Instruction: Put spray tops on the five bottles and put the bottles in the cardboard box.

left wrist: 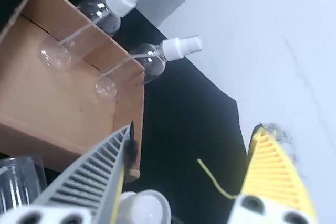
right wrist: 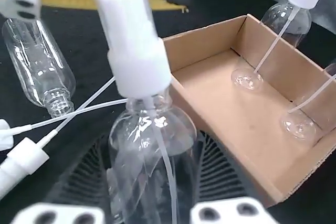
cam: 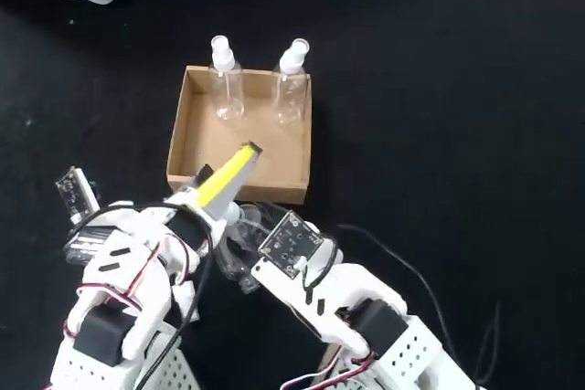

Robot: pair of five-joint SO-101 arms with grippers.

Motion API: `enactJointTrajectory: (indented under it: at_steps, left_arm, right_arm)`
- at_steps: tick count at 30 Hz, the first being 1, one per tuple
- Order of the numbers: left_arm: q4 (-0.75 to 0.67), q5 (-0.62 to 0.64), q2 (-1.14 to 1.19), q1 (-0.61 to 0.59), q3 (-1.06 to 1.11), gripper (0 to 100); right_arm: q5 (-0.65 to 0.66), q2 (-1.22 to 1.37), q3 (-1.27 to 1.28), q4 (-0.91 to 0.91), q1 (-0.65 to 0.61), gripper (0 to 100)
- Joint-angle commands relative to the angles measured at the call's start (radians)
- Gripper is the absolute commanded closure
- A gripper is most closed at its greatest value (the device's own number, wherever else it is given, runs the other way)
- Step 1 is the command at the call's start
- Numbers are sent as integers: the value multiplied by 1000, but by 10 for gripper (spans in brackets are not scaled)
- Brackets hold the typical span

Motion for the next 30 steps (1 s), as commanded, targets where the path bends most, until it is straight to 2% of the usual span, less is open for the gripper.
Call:
enactJointTrajectory:
  at_steps: [1,5,11,24,30]
  left_arm:
    - [-26,9,-11,-42,-64,670]
    - [-12,21,-11,-70,-90,670]
    - [14,49,-11,-179,-119,670]
    - [15,43,-11,-315,-61,695]
    - [17,-61,-11,-315,1,717]
  right_arm:
    - [-8,-16,-2,-60,34,980]
    - [-8,-16,-2,-74,52,981]
    - [-8,-16,-4,-75,52,981]
    - [-8,-16,-8,-83,52,979]
    - [-8,-16,-7,-118,81,980]
